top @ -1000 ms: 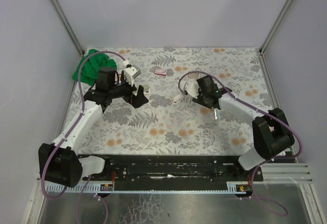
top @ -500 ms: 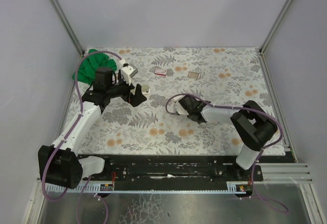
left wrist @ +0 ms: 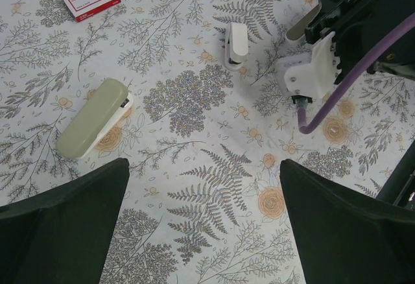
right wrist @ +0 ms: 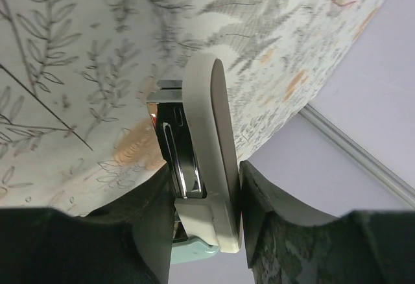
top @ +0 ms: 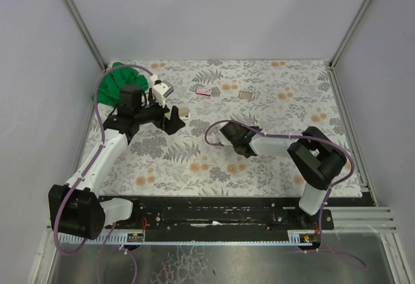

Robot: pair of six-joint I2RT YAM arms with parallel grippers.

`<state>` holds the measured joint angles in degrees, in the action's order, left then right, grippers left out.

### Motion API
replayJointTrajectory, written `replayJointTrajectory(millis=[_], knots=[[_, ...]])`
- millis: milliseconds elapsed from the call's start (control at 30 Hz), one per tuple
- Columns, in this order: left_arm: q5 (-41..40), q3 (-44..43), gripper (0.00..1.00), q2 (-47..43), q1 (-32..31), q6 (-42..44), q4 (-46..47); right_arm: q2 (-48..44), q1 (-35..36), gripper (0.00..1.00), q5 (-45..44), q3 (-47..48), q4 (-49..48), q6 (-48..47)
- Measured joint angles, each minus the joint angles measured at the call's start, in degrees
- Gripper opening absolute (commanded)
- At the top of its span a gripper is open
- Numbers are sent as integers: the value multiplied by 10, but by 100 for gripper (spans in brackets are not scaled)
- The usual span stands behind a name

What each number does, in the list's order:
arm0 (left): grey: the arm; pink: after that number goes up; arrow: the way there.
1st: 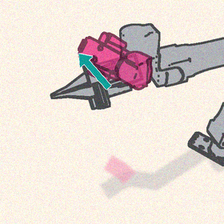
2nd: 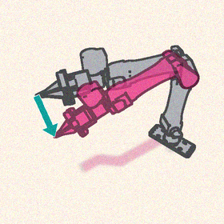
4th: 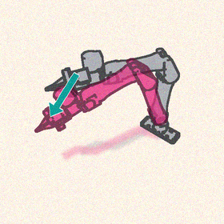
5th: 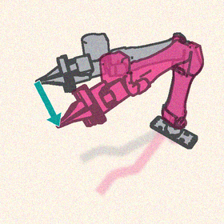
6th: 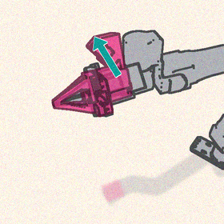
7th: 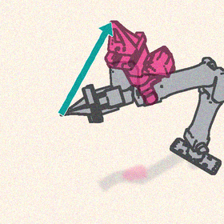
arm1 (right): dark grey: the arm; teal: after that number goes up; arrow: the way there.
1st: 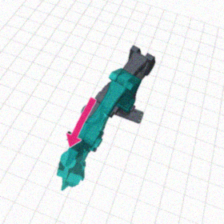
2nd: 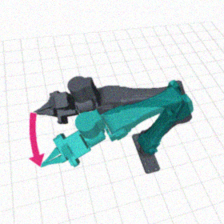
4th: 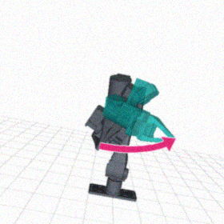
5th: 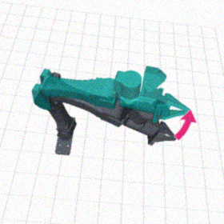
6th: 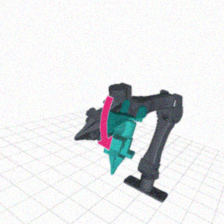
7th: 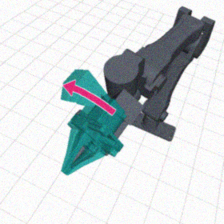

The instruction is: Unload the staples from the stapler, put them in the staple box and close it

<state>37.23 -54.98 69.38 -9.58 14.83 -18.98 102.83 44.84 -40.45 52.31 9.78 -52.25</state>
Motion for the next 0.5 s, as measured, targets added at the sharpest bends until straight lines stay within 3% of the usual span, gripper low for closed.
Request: replayJointTrajectory(millis=[167,267,333,500], knots=[[-4,1,100,0,0,0,2,-52,1,25,9,3,-9,1],[-12,1,100,0,0,-1,2,-85,4,29,-9,-31,-77,-30],[-18,1,100,0,0,-2,2,-94,7,26,-16,-57,-109,-48],[-30,1,100,-5,5,-7,2,-97,9,34,36,-36,-34,7]])
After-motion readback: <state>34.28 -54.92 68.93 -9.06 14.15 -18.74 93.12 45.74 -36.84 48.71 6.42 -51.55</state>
